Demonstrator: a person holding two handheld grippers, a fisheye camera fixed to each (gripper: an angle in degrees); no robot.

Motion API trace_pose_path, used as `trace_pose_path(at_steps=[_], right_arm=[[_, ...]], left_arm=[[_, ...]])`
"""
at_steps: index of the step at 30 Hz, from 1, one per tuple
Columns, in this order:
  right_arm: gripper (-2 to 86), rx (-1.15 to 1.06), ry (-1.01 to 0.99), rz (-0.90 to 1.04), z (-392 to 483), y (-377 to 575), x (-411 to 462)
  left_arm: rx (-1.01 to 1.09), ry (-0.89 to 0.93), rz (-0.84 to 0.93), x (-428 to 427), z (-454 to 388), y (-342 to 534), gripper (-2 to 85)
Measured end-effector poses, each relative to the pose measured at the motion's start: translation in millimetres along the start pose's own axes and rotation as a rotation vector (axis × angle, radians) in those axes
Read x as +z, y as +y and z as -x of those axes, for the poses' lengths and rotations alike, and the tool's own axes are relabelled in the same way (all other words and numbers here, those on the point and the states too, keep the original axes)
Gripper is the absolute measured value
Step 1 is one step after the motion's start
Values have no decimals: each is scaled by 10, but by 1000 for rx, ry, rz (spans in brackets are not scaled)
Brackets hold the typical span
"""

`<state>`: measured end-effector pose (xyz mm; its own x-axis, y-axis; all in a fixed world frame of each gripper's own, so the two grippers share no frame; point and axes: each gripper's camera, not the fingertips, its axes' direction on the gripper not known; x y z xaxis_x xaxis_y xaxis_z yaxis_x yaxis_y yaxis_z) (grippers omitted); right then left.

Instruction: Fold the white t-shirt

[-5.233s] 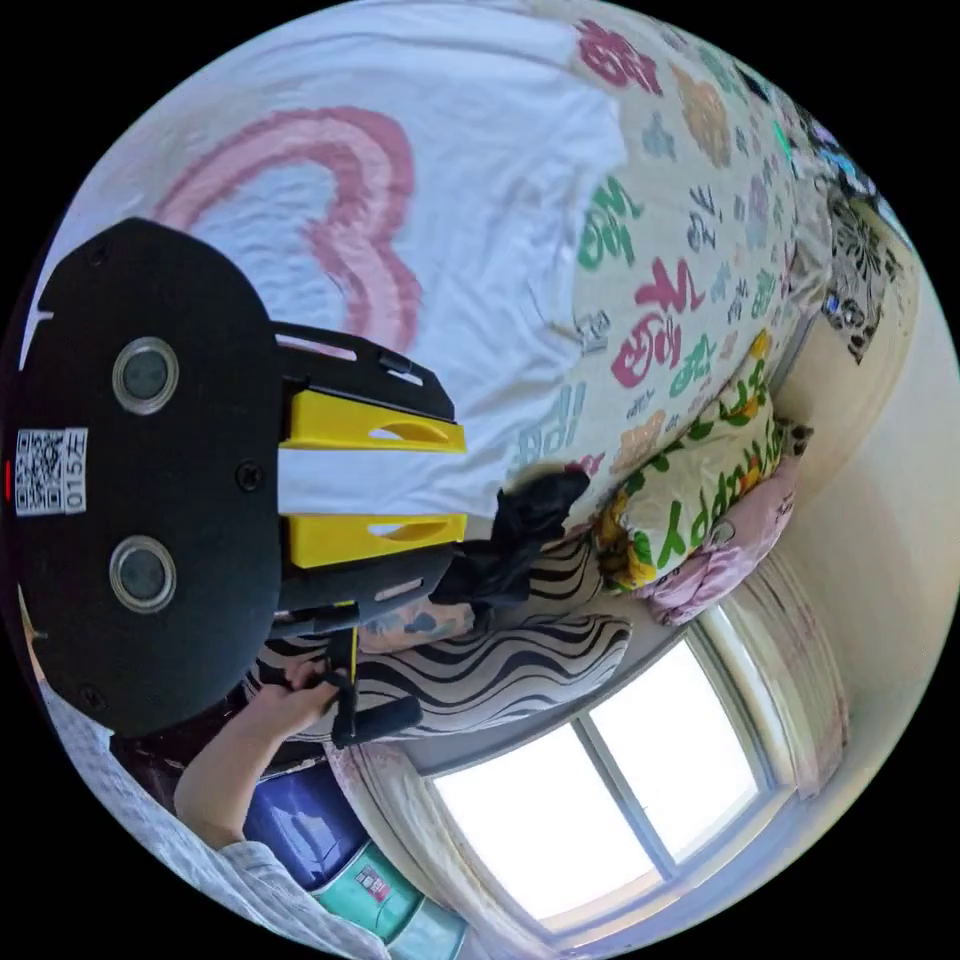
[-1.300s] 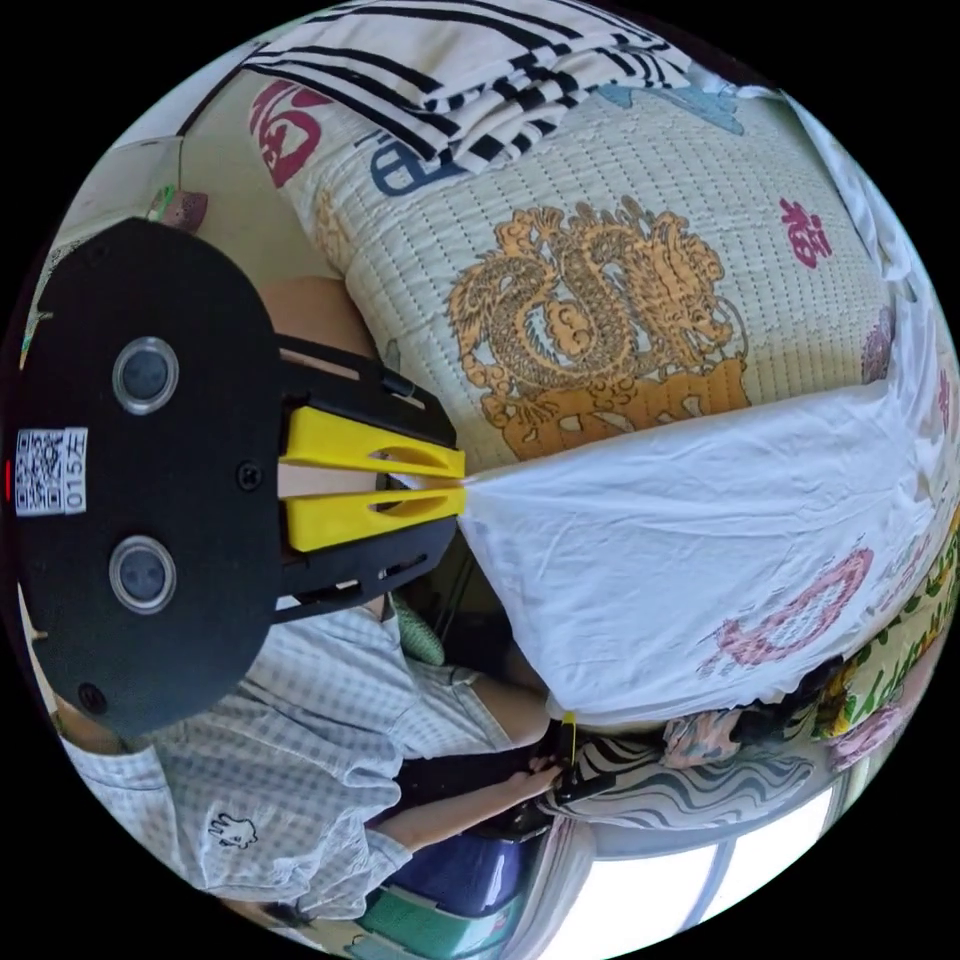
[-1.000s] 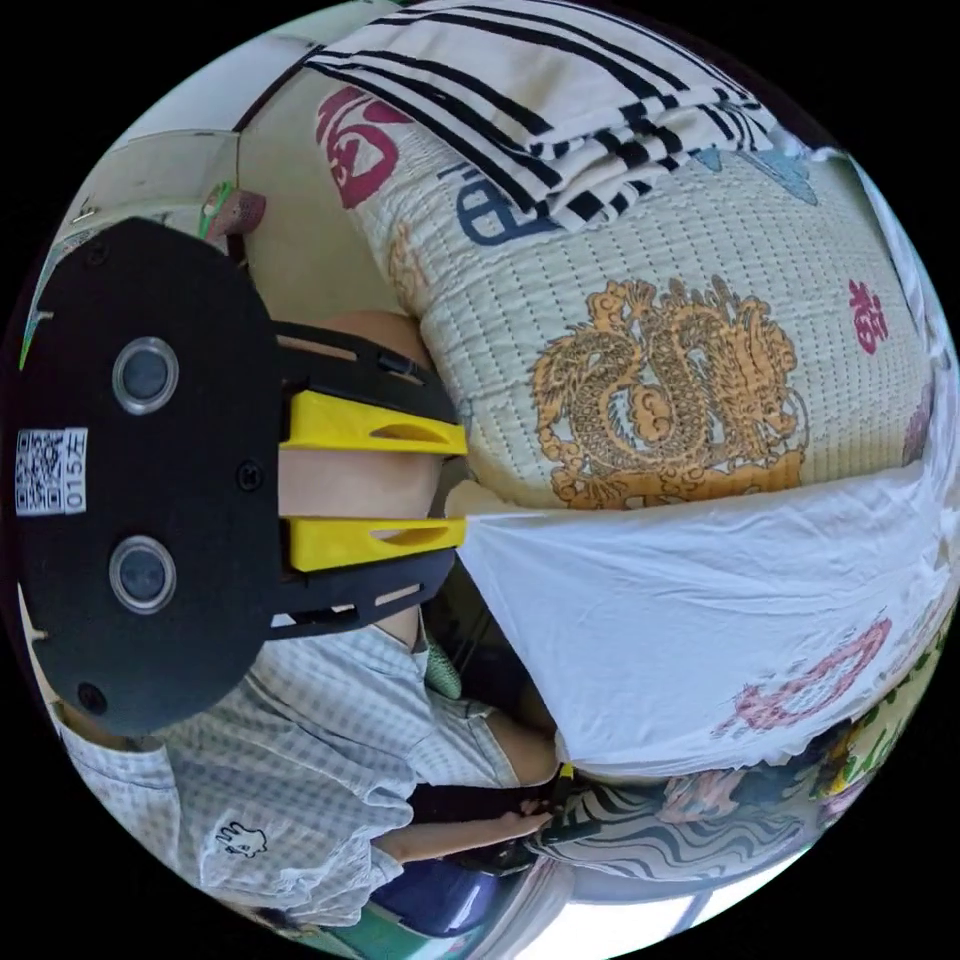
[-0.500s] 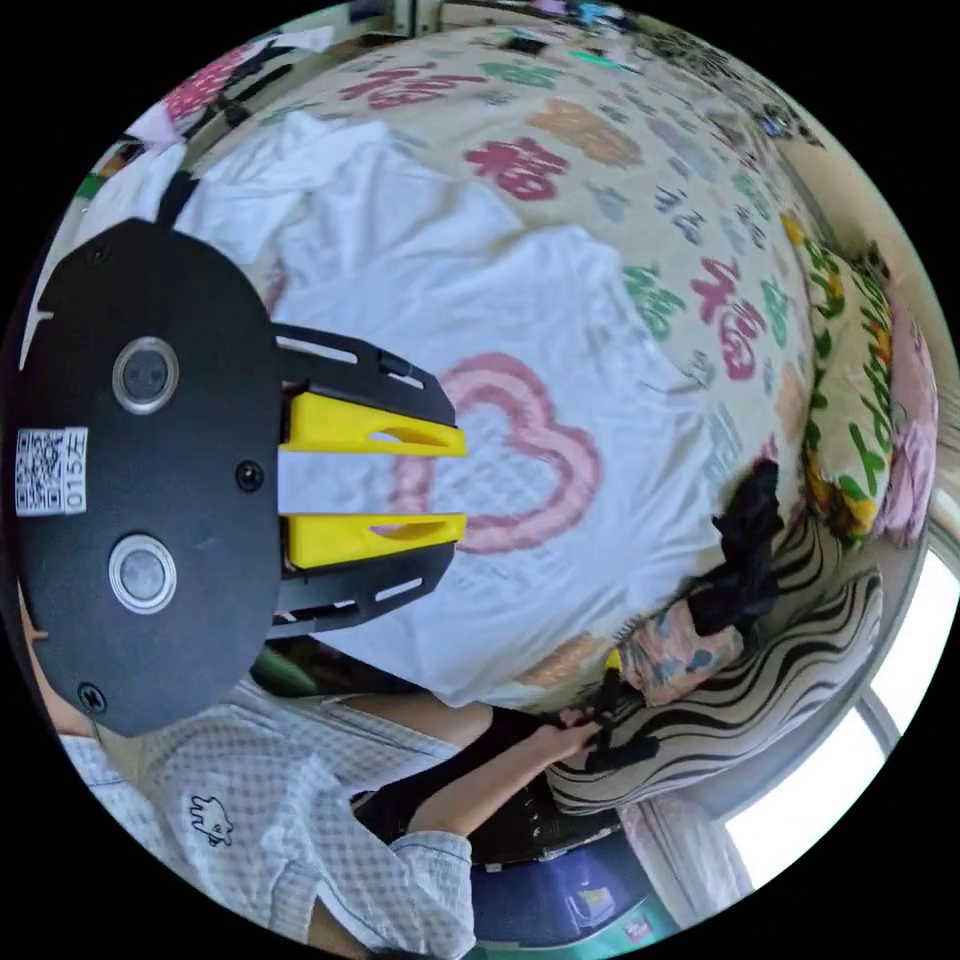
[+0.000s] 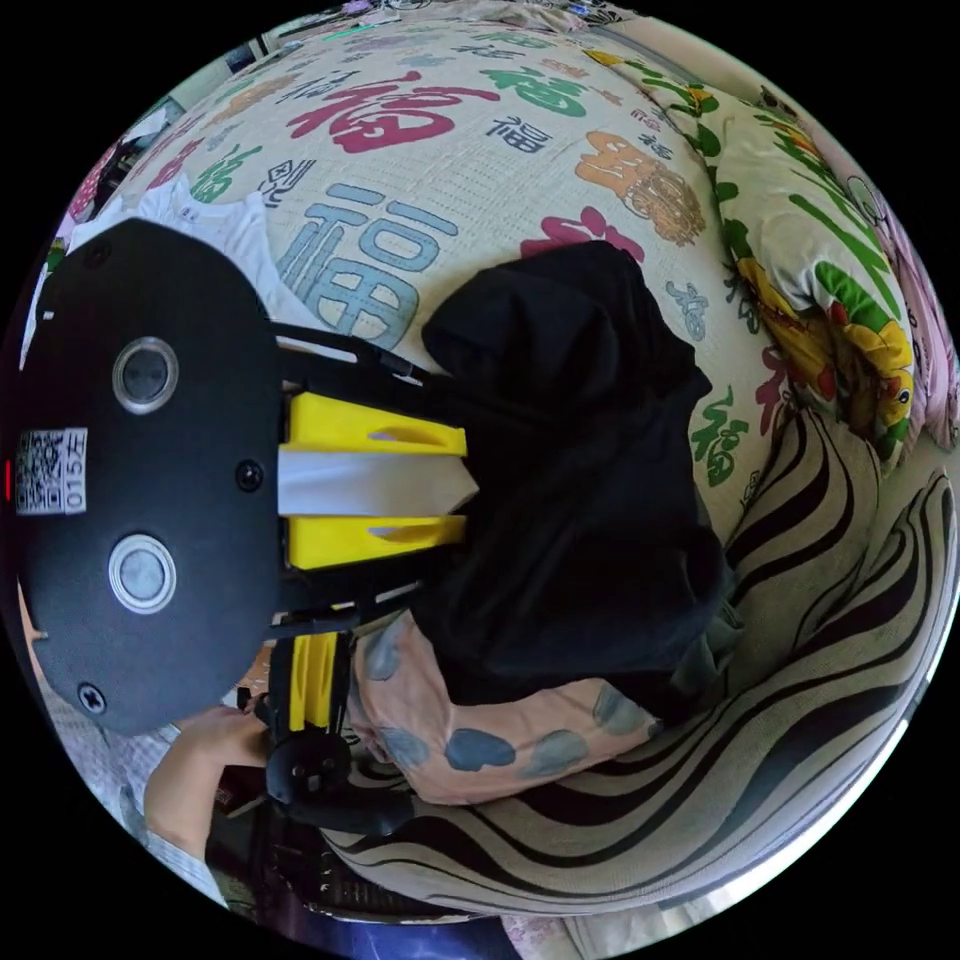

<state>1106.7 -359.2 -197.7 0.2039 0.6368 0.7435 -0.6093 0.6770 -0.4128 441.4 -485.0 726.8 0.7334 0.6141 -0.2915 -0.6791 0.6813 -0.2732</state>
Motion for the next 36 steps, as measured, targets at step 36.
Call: trace_pose_path(at_steps=[36], right_arm=[[46,-454,90,131,1685,44,1691]], left_arm=[[-433,148,-467,-826,1273,2640,67]])
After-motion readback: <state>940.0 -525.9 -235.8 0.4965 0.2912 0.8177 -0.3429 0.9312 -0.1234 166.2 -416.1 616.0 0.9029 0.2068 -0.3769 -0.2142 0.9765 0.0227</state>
